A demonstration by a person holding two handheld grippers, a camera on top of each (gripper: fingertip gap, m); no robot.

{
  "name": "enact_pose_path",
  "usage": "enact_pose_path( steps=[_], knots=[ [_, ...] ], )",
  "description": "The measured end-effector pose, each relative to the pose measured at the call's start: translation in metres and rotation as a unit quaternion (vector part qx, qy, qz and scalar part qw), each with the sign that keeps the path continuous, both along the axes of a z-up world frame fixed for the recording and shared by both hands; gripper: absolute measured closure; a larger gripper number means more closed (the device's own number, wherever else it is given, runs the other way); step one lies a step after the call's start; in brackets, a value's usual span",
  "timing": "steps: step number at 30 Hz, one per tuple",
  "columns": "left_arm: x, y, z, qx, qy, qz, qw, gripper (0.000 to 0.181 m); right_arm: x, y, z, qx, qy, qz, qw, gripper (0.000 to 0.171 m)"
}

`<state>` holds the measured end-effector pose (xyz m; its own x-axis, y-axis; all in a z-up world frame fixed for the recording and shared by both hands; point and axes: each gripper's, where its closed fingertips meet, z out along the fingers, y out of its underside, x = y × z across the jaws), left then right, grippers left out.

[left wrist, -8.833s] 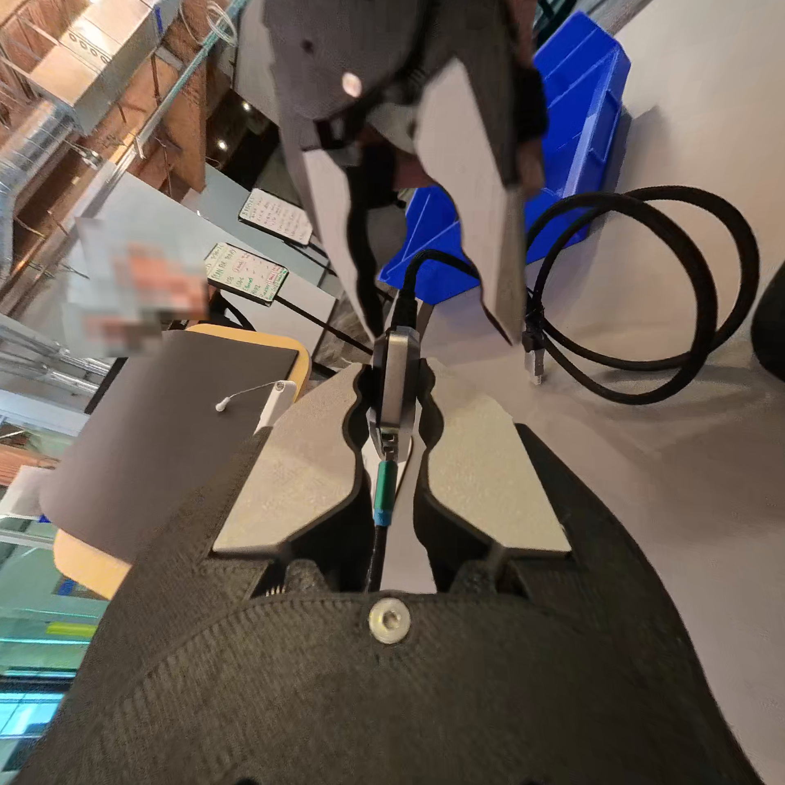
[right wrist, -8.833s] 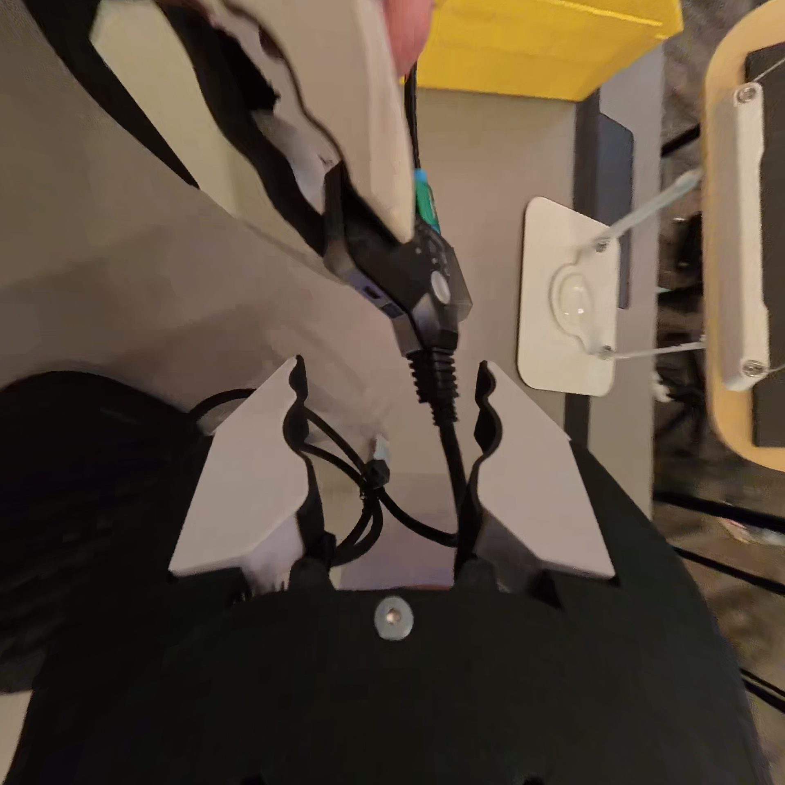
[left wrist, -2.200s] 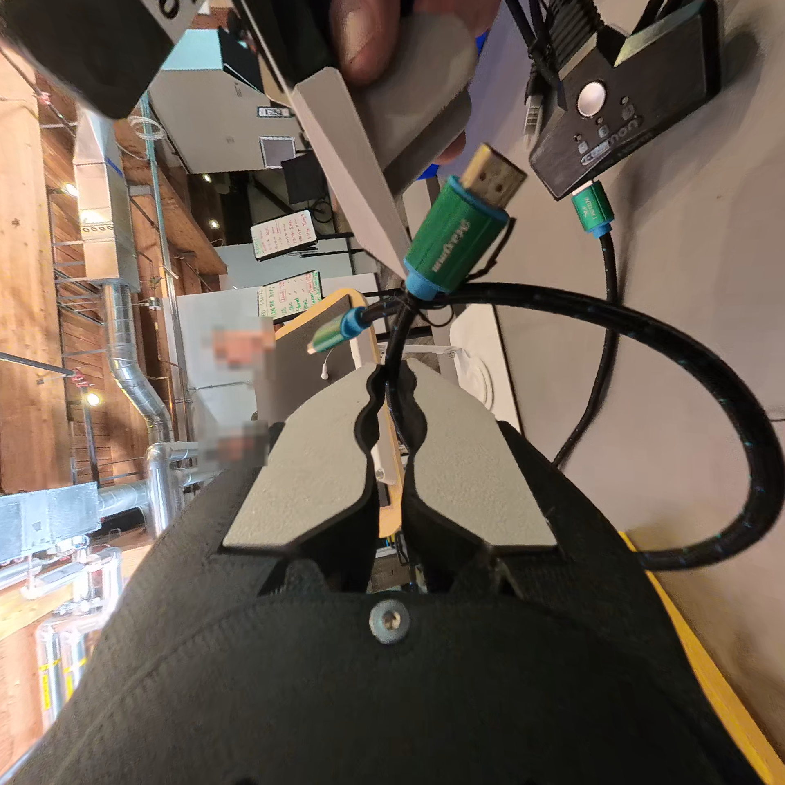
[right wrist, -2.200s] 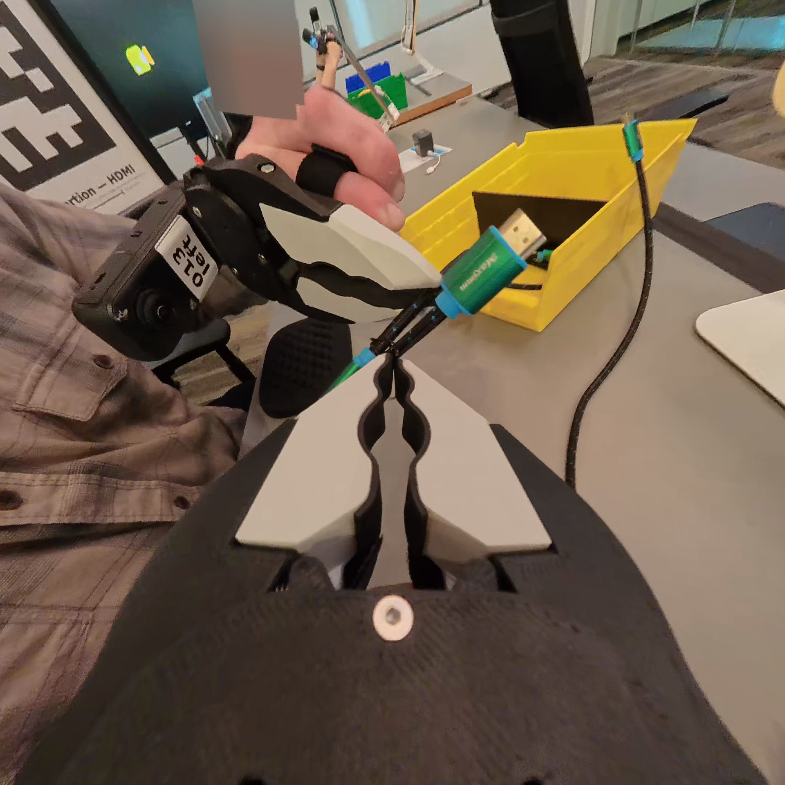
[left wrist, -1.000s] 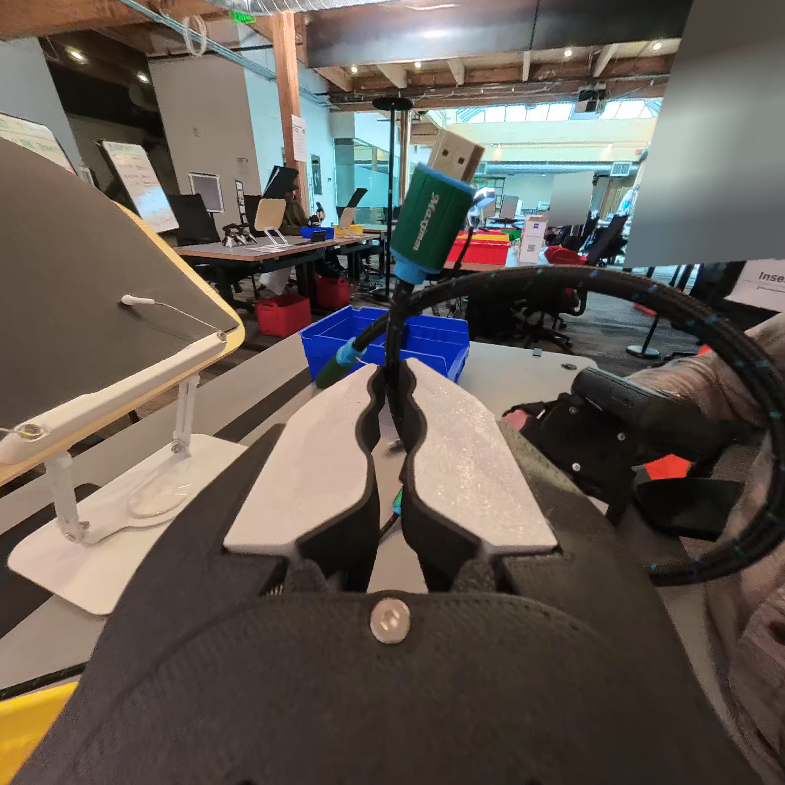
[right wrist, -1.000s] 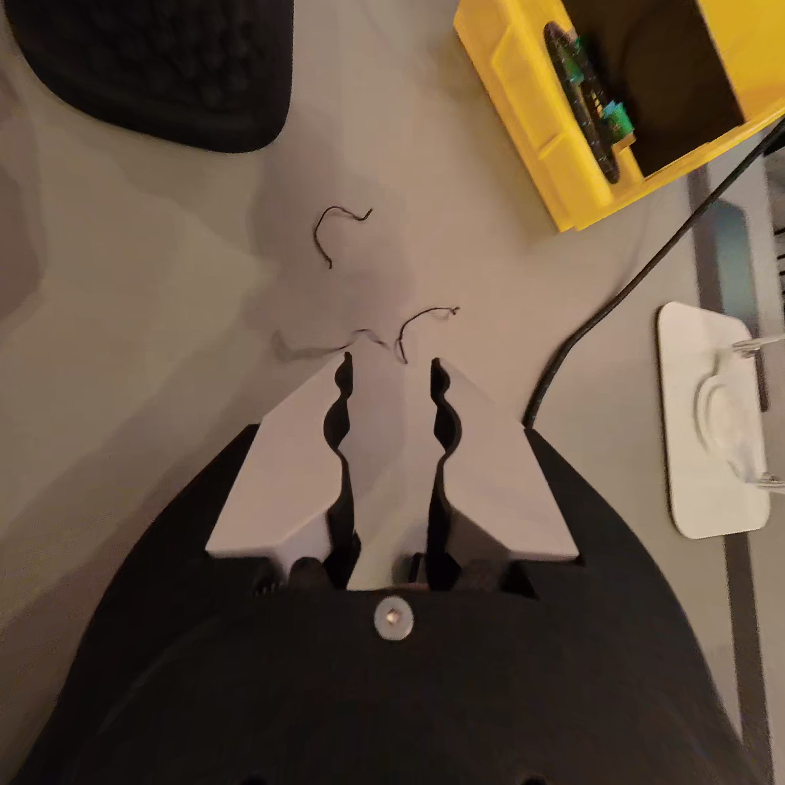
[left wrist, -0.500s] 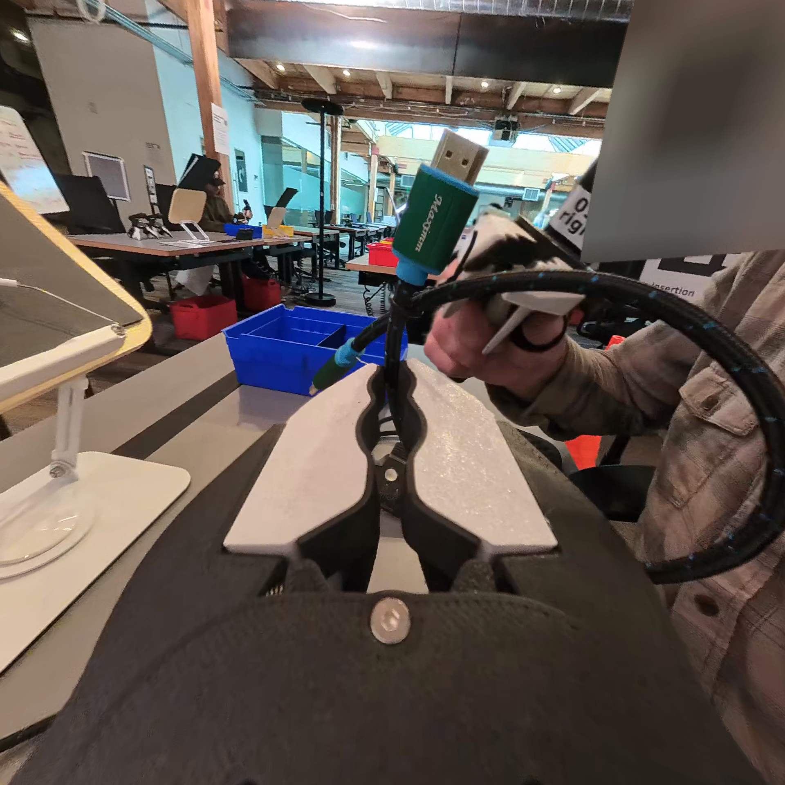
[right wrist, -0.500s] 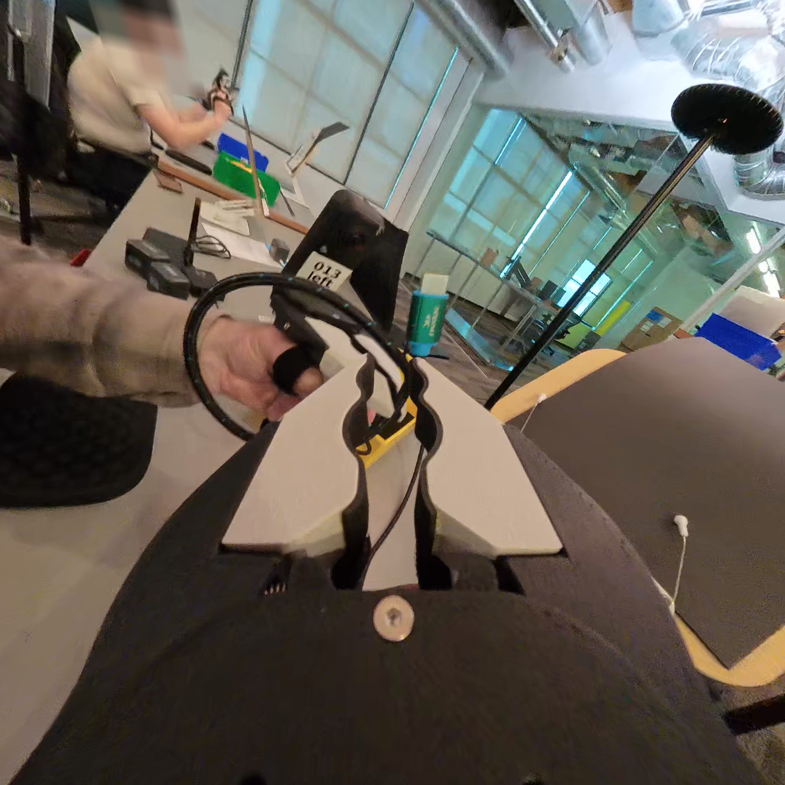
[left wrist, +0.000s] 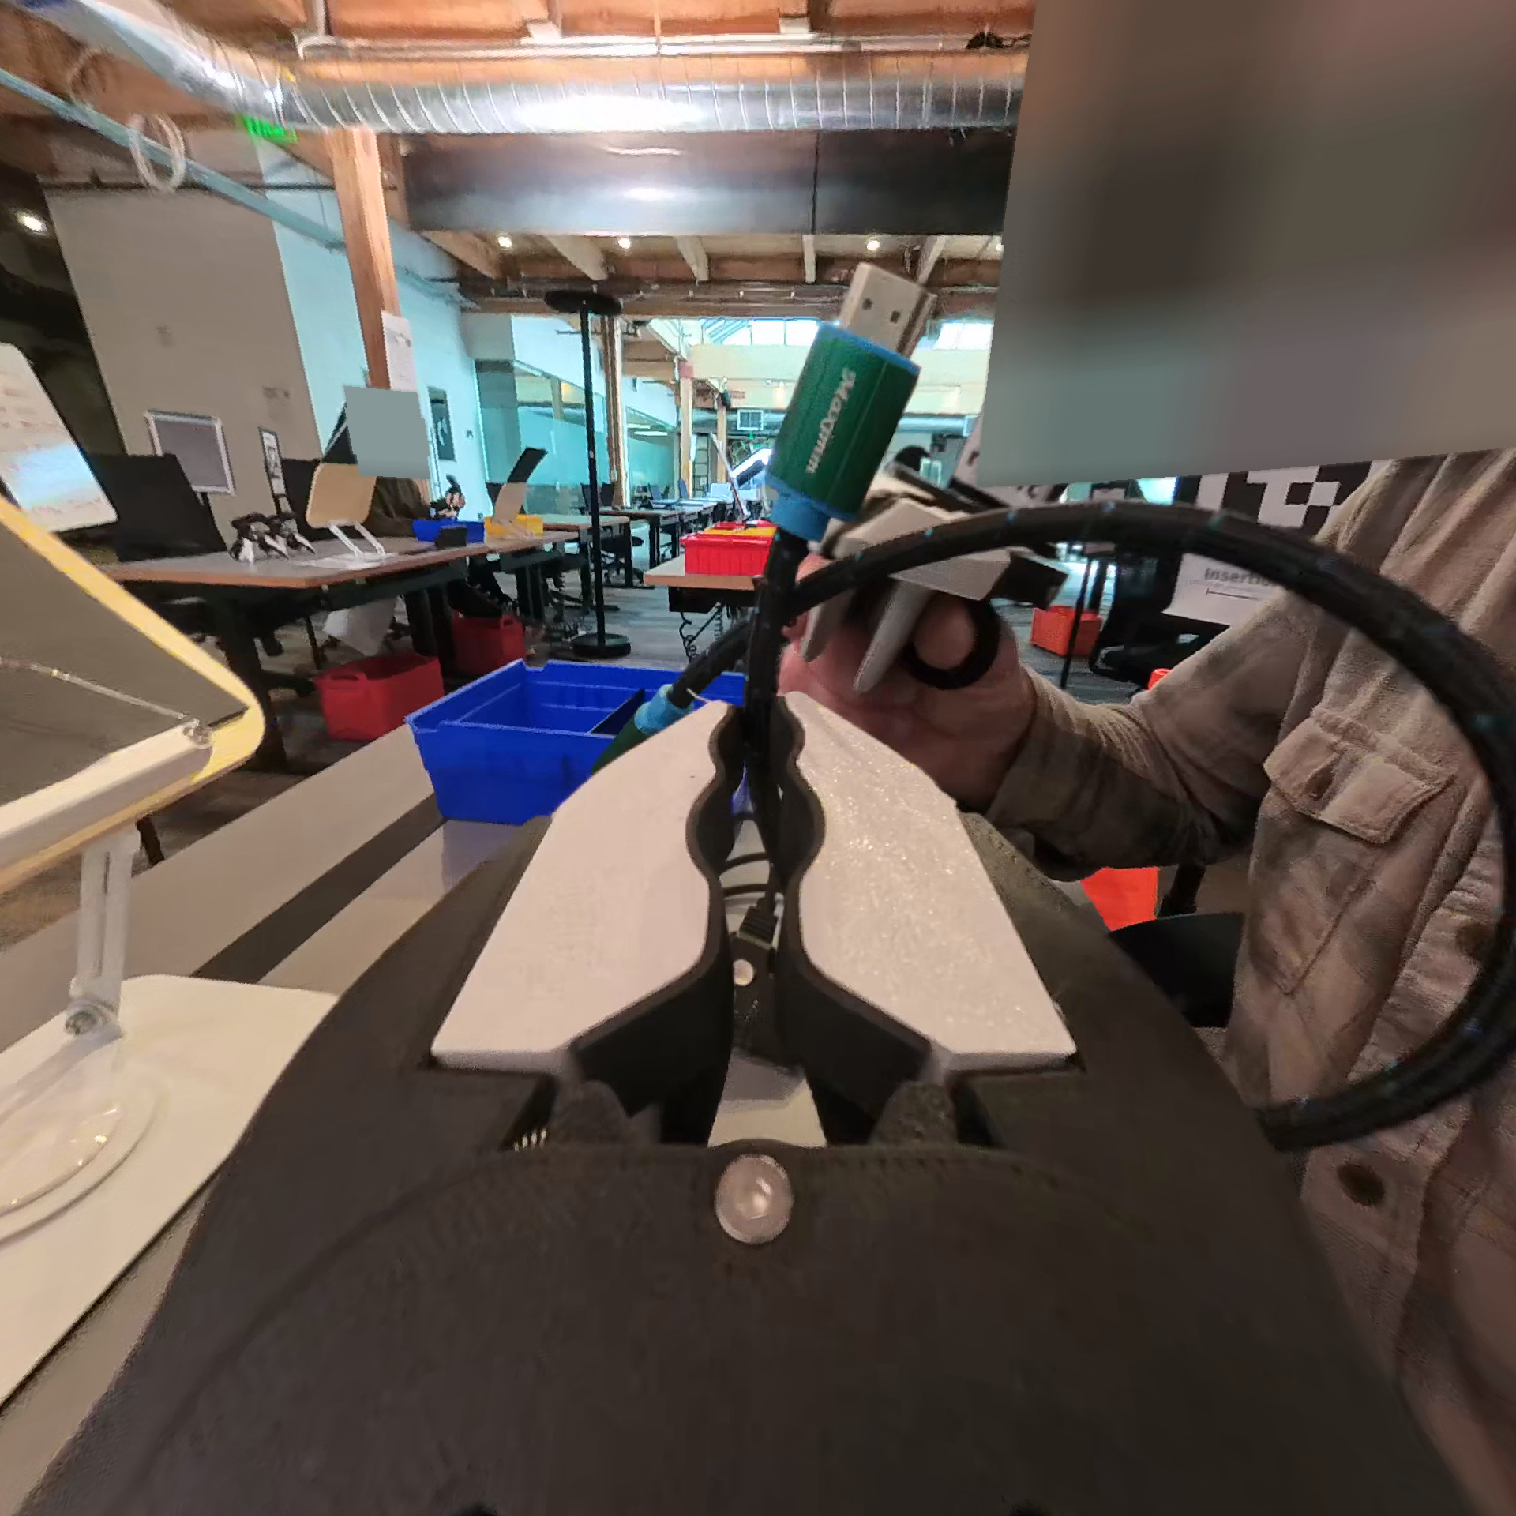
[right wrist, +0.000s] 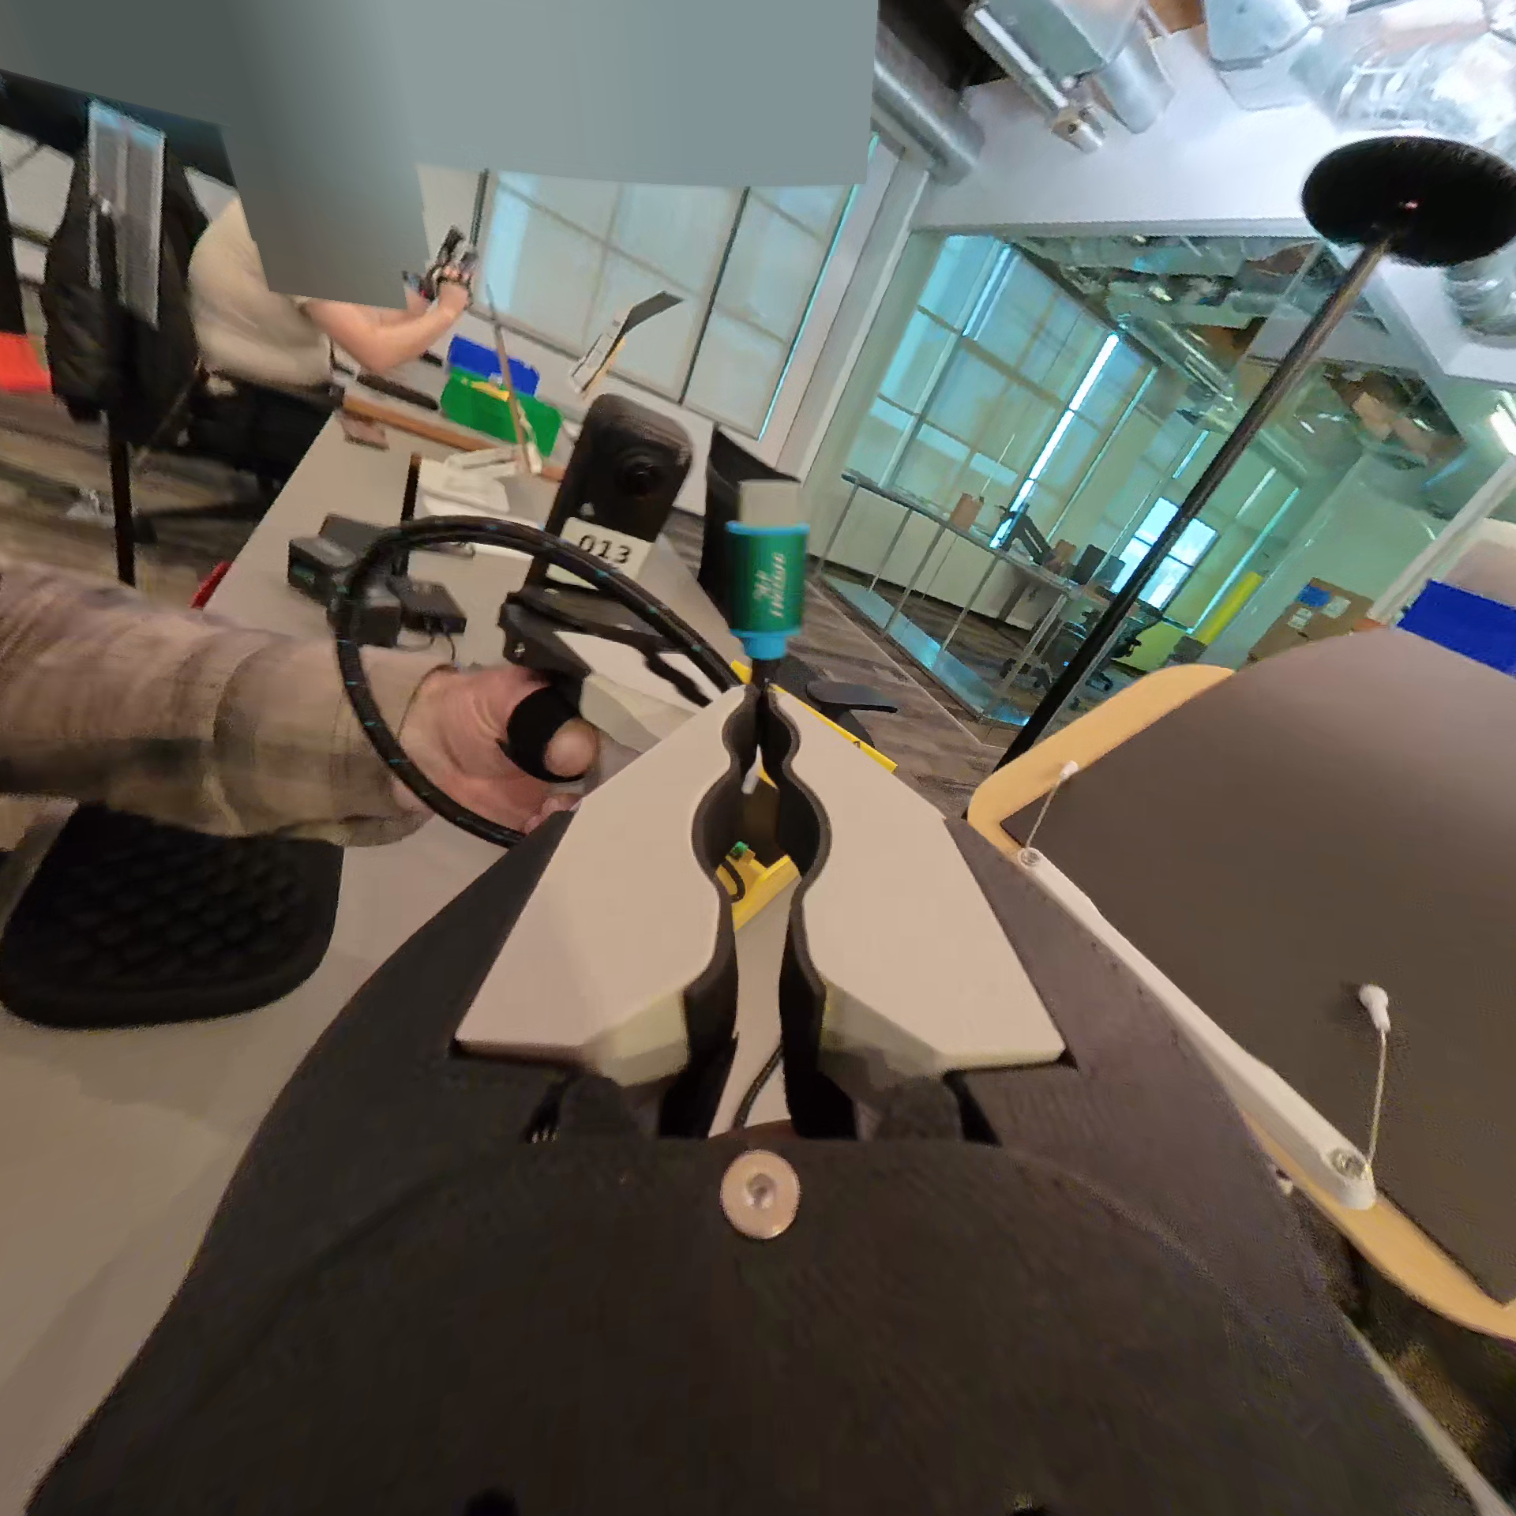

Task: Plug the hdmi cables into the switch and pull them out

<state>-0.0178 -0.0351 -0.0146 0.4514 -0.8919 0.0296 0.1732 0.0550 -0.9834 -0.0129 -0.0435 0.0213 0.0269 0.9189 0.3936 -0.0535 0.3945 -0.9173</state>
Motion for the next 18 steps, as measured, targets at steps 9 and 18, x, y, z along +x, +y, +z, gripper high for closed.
enact_pose_path(
  steps=[9,18],
  knots=[
    [0.009,-0.009,0.014,0.028,-0.011,-0.011,0.999,0.175,0.015,0.023,-0.004,-0.091,0.020,-0.022,0.995,0.171],
    [0.027,-0.012,-0.001,0.086,0.121,0.012,0.989,0.175,0.019,0.030,0.003,-0.155,0.043,0.008,0.987,0.171]
  ],
)
